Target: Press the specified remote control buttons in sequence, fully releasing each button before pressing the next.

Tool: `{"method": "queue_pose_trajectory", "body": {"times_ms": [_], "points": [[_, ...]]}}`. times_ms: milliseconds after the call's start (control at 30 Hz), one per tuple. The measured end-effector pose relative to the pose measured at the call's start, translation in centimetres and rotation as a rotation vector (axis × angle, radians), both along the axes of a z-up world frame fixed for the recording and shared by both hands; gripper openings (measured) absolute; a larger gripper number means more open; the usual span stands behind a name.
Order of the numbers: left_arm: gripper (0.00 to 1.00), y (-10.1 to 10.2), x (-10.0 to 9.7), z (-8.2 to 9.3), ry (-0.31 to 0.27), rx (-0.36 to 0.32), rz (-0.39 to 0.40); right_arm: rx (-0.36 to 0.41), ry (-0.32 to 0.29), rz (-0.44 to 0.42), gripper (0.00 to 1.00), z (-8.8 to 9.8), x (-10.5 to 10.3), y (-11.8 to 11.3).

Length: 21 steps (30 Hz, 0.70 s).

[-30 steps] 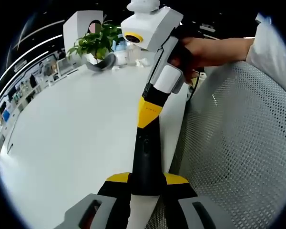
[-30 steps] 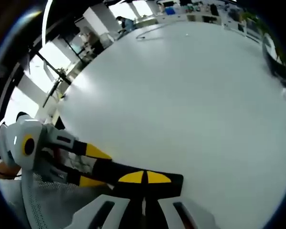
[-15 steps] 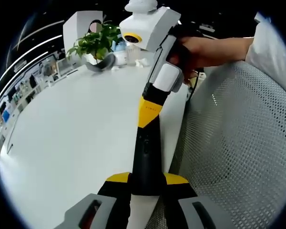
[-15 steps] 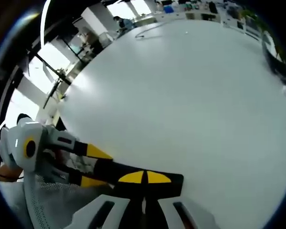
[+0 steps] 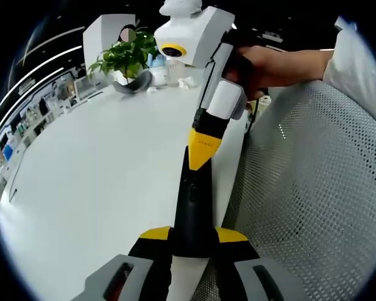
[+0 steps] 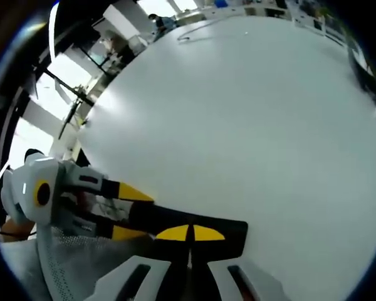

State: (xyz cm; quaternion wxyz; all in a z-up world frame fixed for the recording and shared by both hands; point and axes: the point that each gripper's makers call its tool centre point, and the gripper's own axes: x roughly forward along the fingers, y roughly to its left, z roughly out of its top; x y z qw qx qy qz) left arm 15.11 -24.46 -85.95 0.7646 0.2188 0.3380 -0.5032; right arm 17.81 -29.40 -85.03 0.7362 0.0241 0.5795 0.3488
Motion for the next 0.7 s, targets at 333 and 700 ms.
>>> {"method": "queue_pose_trajectory", "body": {"times_ms": [333, 700], "points": [[0.24, -0.06, -0.04, -0.01, -0.001, 0.0, -0.001, -0.008, 0.015, 0.011, 0.0, -0.04, -0.34, -0.09], [0.24, -0.09, -0.03, -0.03, 0.0, -0.007, -0.001, -0.024, -0.019, 0.045, 0.0, -0.15, -0.37, -0.06]]}}
